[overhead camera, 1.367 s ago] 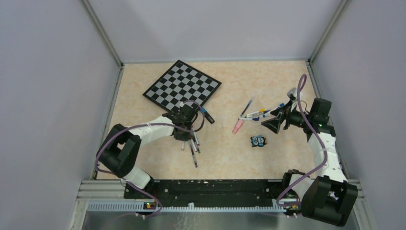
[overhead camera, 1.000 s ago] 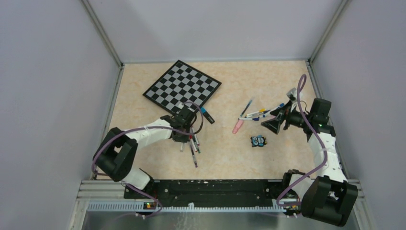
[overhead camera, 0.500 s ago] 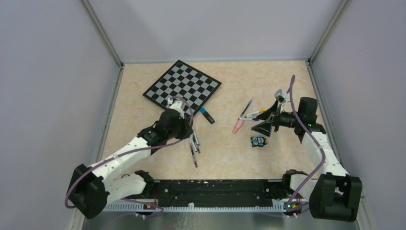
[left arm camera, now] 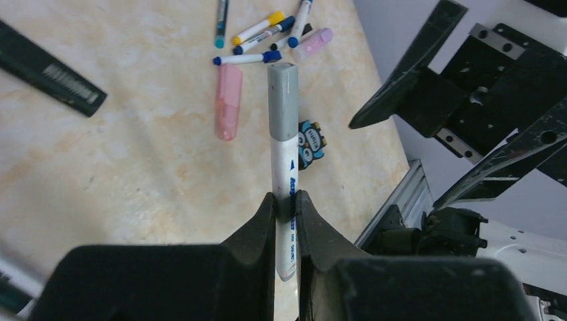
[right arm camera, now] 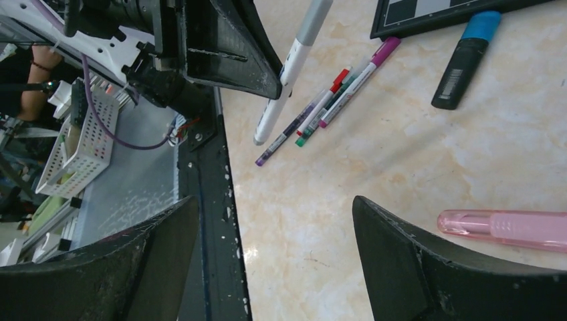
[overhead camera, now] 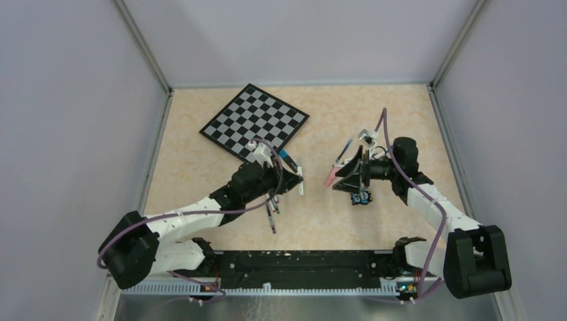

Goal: Open the pen caps
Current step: Pick up the pen from the center of the board, then open the pen cap from the pen.

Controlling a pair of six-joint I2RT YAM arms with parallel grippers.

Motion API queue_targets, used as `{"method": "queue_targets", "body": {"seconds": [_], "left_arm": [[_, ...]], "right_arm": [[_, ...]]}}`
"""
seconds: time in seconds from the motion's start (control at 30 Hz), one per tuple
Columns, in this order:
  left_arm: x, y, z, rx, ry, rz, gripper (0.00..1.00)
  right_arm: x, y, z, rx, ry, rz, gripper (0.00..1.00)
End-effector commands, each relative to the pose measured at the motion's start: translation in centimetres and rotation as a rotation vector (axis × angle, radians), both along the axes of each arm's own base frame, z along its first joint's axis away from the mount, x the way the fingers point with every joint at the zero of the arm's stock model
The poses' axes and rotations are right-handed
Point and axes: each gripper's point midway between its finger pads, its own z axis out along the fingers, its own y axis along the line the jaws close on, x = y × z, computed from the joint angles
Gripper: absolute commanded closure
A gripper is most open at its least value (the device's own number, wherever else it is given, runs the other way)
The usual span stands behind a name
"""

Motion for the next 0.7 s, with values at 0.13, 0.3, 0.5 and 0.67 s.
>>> {"method": "queue_targets", "body": {"seconds": [0.13,0.3,0.5,0.67], "left_arm": [[1.1,-4.6,5.9,-0.192,-0.133,0.070,1.00],[0.9,-6.1,6.2,-0.208,-0.140,0.088,1.00],[0.5,-7.4,6.2,-0.221,-0.138,0.090,1.00],[0.2,-7.9,6.1,-0.230,-0.138,0.100,1.00]], "right_arm": [[-0.5,2.4,-0.1,0.008,0.017,0.040,0.19],[-0.7,3.3,-0.7,-0.006,0.039,0.055,0.22],[-0.8,3.9,-1.0,-0.004,0.061,0.050,0.27],[-0.6,4.2,-1.0,0.010,0.085,0.044,0.33]]}}
